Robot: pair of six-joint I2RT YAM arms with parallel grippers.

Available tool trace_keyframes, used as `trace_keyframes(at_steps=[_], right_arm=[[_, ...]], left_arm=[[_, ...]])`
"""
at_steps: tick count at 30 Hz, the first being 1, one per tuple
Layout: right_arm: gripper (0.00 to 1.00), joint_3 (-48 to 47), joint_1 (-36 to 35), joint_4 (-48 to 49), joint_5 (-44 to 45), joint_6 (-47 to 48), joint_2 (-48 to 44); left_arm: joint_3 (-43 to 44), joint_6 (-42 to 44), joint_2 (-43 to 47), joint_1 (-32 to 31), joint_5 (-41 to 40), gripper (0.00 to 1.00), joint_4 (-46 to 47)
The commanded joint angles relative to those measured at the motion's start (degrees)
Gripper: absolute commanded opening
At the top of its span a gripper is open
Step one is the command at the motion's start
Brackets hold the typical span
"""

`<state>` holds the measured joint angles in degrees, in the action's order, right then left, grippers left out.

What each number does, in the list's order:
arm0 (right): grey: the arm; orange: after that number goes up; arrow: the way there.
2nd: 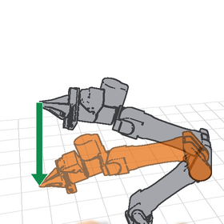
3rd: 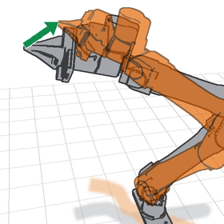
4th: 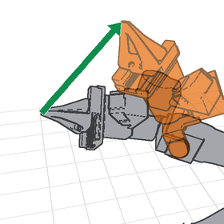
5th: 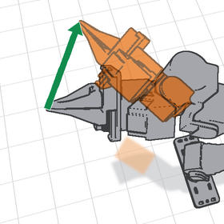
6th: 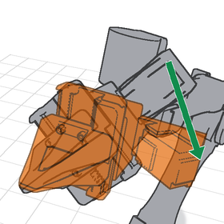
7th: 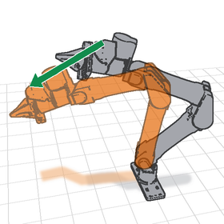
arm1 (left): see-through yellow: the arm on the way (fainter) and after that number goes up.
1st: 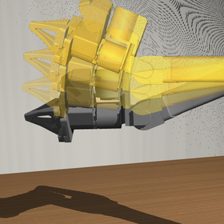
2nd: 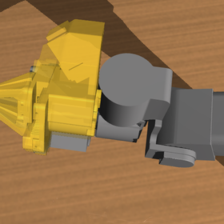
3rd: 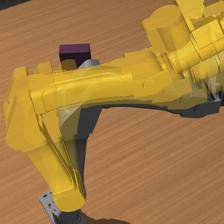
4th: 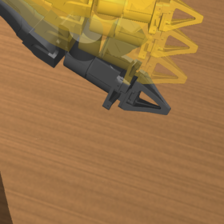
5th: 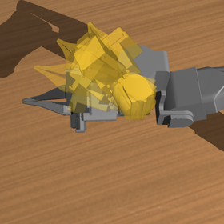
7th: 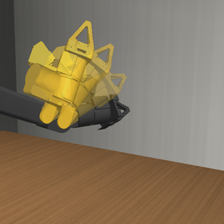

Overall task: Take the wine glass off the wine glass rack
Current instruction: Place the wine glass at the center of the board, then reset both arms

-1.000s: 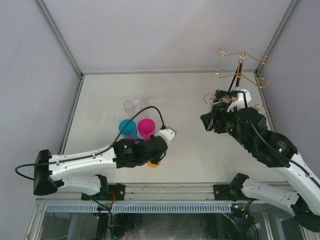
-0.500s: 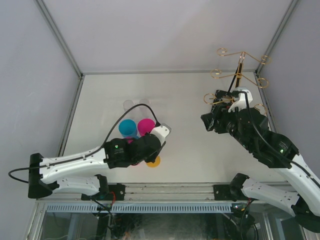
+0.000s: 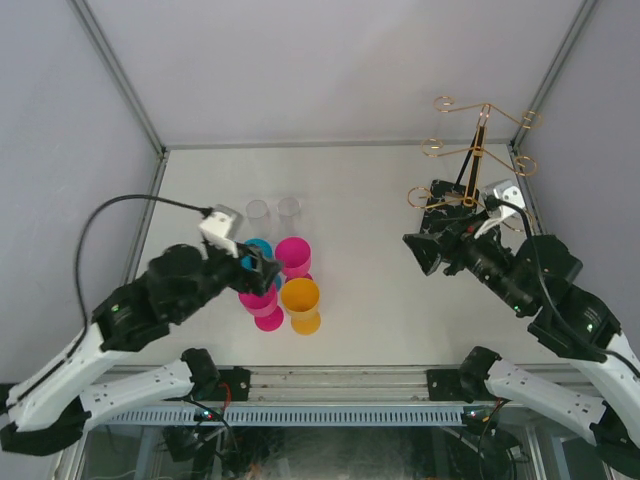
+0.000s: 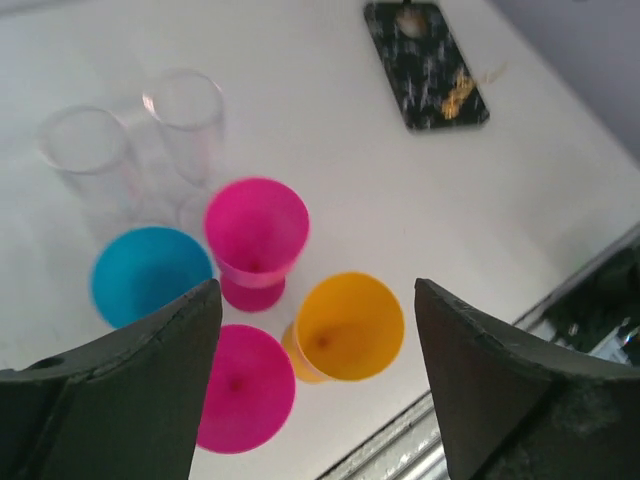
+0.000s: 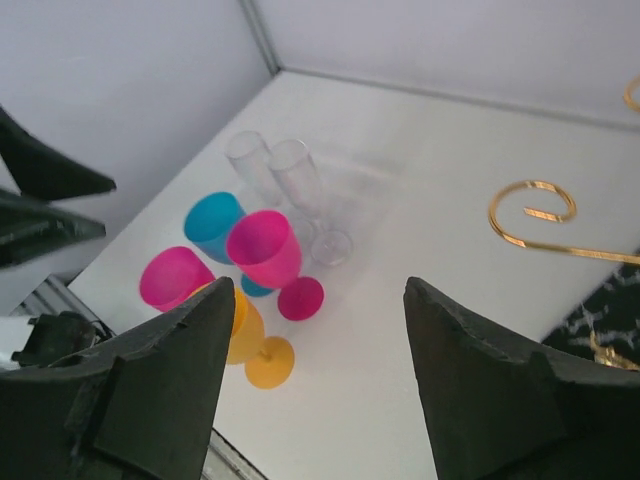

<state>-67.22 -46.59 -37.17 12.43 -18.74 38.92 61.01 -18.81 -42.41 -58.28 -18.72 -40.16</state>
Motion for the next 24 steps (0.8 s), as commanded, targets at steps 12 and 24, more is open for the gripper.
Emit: trace_keyframes(at_steps=[12,24], right_arm=[[0.82,-1.1,1.2,8.6,4.3,16.8,-1.5],[0.87,-13.3,25.3,-8.1,-3.3,7.8,4.0]], left_arm=[[11.9,0.8,9.1,24.5,-3.3,1.0,-14.0],[13.5,-7.4,11.2,44.8,-5.8,1.0,-18.7]])
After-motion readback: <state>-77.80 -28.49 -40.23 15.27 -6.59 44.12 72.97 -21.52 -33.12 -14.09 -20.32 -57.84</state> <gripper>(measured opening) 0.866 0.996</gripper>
